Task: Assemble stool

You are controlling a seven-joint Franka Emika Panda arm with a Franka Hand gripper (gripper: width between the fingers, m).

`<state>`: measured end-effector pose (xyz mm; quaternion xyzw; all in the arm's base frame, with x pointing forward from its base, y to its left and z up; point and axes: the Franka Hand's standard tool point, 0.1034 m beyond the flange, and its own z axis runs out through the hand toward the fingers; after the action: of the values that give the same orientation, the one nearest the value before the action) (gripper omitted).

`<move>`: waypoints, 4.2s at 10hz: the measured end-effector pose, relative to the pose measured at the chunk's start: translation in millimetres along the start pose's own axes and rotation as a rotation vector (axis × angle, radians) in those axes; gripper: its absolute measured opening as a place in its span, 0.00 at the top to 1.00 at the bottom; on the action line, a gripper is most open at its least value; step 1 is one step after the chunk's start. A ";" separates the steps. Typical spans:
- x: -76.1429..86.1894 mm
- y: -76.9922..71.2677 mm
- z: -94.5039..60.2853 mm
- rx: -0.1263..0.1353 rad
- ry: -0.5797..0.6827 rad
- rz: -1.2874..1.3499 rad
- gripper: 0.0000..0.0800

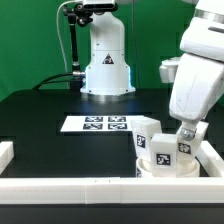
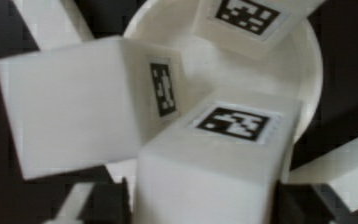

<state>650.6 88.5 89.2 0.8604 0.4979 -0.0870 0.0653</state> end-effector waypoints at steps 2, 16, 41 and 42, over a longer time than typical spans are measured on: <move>-0.9 0.7 0.2 0.000 0.000 0.002 0.54; -33.7 -7.1 5.4 -0.058 0.099 0.203 0.54; 12.8 -23.9 -5.9 0.141 0.258 1.889 0.57; 10.5 -21.7 -5.6 0.155 0.258 1.921 0.57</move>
Offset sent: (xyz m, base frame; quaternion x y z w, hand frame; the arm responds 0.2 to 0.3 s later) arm -0.0026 -0.0047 -0.0007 0.0001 -0.0071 0.0047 1.0000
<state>637.3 109.2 91.9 0.9050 -0.4203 0.0660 -0.0033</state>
